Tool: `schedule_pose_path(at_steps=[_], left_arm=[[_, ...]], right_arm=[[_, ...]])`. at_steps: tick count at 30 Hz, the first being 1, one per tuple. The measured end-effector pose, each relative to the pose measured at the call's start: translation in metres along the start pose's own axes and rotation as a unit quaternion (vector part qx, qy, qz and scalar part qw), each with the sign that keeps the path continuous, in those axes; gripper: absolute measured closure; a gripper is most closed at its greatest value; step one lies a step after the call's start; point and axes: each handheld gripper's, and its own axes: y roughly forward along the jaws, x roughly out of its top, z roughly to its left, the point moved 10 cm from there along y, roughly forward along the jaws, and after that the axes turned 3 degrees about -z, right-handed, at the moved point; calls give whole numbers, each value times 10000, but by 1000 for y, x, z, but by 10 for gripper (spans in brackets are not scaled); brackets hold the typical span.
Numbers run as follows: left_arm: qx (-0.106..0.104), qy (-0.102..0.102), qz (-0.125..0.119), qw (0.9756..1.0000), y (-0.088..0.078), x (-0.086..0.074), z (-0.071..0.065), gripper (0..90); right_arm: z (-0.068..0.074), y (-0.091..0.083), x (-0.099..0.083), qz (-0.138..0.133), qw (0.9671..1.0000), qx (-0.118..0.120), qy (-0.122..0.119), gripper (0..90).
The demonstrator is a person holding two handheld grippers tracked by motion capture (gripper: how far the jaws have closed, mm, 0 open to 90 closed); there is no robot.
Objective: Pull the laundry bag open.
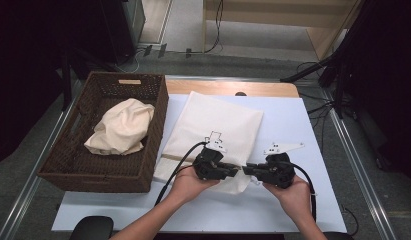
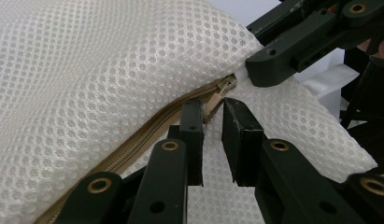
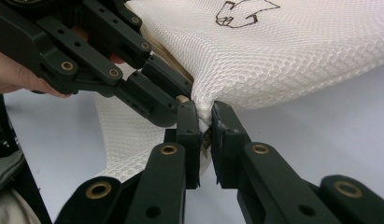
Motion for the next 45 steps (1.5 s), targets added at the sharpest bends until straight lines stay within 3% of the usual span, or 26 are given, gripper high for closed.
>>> schedule_pose_path(at_steps=[5, 12, 25, 30, 36, 39, 45], left_arm=[[18, 84, 29, 10000, 1, 0, -5, 809], [-46, -35, 29, 10000, 1, -1, -4, 863], [-115, -147, 117, 9998, 0, -2, -1, 869], [-422, -486, 65, 9979, -1, -1, -1, 872], [-183, -193, 189, 9995, -1, -2, -1, 875], [-258, -253, 175, 9992, -1, -3, -1, 876], [-162, -156, 216, 9995, -1, -3, -1, 877]], right_arm=[[1, 1, 0, 11, 10000, -19, -36, 837], [3, 3, 0, 19, 10000, -13, -35, 836], [3, 3, -1, 32, 10000, -58, -38, 837], [3, 2, 0, 19, 10000, -40, -17, 837], [3, 3, -1, 89, 9999, -75, -54, 841], [4, 3, -2, 106, 9998, -107, -111, 842], [5, 3, -2, 166, 9994, -184, -225, 847]])
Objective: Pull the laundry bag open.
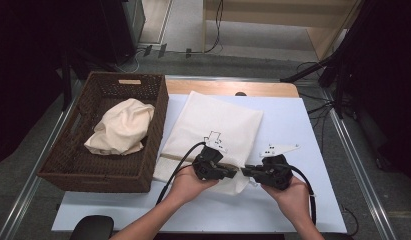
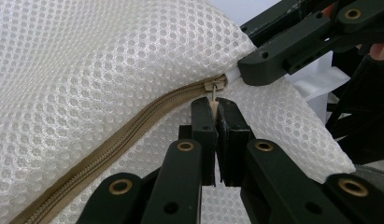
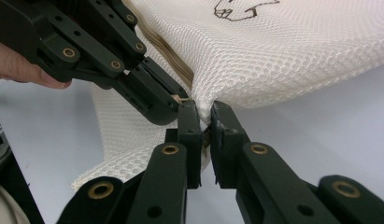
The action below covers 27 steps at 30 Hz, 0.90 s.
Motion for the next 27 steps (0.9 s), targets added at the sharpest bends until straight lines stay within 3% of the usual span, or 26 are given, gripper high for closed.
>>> schedule_pose_path(at_steps=[1, 2, 3, 5, 6, 8, 9, 23, 27], left_arm=[[24, 31, 18, 10000, 0, 0, 1, 876], [390, 91, 122, 9991, -1, -3, 8, 877], [560, 174, 192, 9981, -3, -5, 17, 877], [344, -329, 74, 9988, -9, -5, 26, 877], [315, -371, 13, 9988, -12, -3, 25, 877], [423, -164, 59, 9990, -13, -1, 21, 876], [418, -153, 62, 9990, -13, -1, 20, 876], [463, -208, 57, 9987, -16, -3, 29, 873], [495, -227, 68, 9985, -17, -5, 32, 872]], right_arm=[[0, 0, 0, 15, 10000, 7, 21, 847], [0, 0, -1, 16, 10000, 14, 35, 849], [-3, -1, -1, 18, 9999, -92, 45, 849], [-7, -7, 0, -78, 9998, -96, 140, 850], [-8, -8, 0, -128, 9997, -64, 189, 849], [-11, -9, 2, -208, 9994, 5, 282, 849], [-11, -8, 1, -194, 9994, -7, 285, 847], [-22, -12, -2, -225, 9991, -3, 351, 843], [-29, -15, -3, -206, 9992, -154, 320, 841]])
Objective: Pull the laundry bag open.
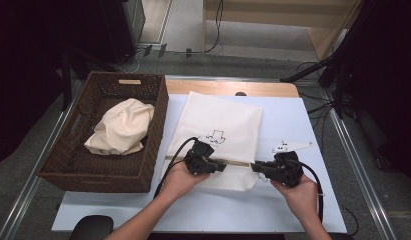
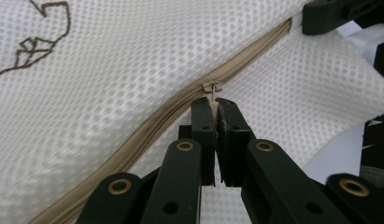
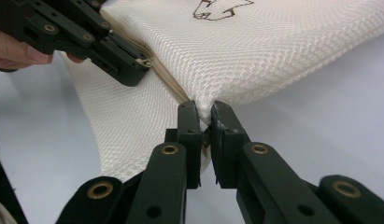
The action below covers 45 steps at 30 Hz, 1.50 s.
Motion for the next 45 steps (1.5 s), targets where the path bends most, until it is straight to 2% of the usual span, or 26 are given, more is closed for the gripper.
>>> schedule_pose_path(at_steps=[7, 13, 17, 28, 45], left_arm=[[-36, -3, -61, 10000, -2, 1, 0, 872], [-107, -15, -78, 9999, -3, 1, -1, 872], [-72, -33, -65, 9999, -4, 1, 0, 871], [-133, -111, -124, 9998, -8, 1, 2, 871], [-152, -113, -130, 9997, -9, 1, 2, 870]], right_arm=[[-7, -2, -1, -13, 10000, -68, 40, 837], [-10, -2, -3, 14, 9999, -47, 91, 834], [-10, -2, -3, 18, 9999, -5, 106, 834], [-19, -7, -4, -19, 9998, -62, 210, 832], [-22, -11, -4, -59, 9996, -46, 258, 830]])
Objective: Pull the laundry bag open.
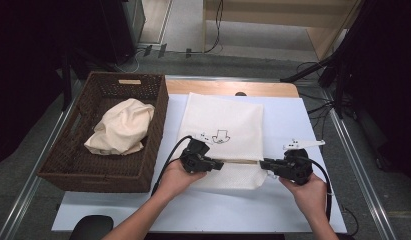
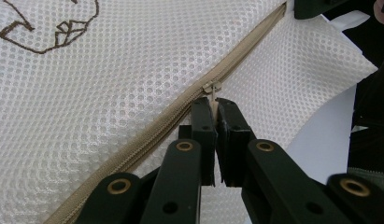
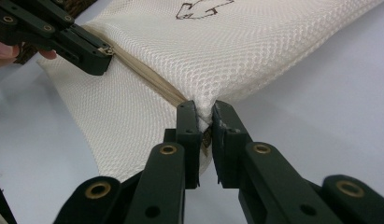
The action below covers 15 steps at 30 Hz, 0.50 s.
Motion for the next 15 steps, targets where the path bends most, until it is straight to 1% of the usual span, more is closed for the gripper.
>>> schedule_pose_path(at_steps=[3, 6, 15], left_arm=[[35, 19, 16, 10000, -1, -1, 2, 870], [5, -65, -19, 10000, -2, -1, 4, 871], [2, -41, -9, 10000, -4, -2, 3, 870]], right_arm=[[-1, 0, 0, 3, 10000, -15, 4, 831], [-2, -1, 0, 2, 10000, -18, 13, 831], [-8, -4, 0, -9, 9999, -37, 93, 831]])
